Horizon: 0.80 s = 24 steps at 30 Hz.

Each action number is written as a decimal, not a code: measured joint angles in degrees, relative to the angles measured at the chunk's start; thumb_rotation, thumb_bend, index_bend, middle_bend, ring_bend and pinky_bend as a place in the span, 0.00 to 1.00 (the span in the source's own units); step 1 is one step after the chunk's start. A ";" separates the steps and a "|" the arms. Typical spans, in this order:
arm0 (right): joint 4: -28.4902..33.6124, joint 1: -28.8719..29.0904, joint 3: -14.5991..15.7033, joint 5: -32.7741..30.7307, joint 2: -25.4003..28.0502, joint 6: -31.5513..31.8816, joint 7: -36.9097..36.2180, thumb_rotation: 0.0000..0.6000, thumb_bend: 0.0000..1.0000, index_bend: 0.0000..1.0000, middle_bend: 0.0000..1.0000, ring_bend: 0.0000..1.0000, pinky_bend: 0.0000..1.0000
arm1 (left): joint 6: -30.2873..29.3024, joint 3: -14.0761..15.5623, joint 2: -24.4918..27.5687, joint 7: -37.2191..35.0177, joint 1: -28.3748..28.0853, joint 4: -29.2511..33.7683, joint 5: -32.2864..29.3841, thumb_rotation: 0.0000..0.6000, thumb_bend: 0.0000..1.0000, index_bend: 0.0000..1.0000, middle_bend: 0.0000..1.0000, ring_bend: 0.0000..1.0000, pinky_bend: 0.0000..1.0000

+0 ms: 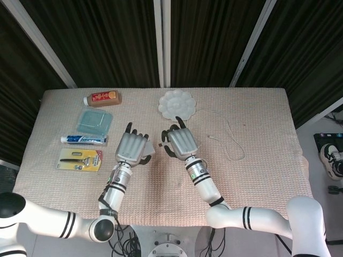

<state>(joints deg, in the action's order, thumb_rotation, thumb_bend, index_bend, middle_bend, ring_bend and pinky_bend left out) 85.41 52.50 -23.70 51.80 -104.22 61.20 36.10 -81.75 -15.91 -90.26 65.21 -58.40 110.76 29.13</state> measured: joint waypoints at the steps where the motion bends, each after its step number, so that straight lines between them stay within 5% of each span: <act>1: 0.04 0.15 -0.02 -0.27 -0.03 0.14 0.10 1.00 0.37 0.63 0.52 0.28 0.00 | -0.33 -0.18 -0.29 0.40 -0.39 -0.11 -0.43 0.72 0.25 0.50 0.49 0.28 0.11; 24: -0.79 2.92 0.55 -3.00 -1.04 1.26 -1.35 1.00 0.38 0.63 0.52 0.28 0.00 | -2.54 -1.63 -3.16 3.38 -4.28 -2.02 -4.08 0.72 0.25 0.51 0.50 0.28 0.11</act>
<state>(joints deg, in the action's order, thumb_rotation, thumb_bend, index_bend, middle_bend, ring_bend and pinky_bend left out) 84.63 55.42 -23.15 48.81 -105.26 62.47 34.76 -84.29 -17.54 -93.43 68.59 -62.68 108.74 25.05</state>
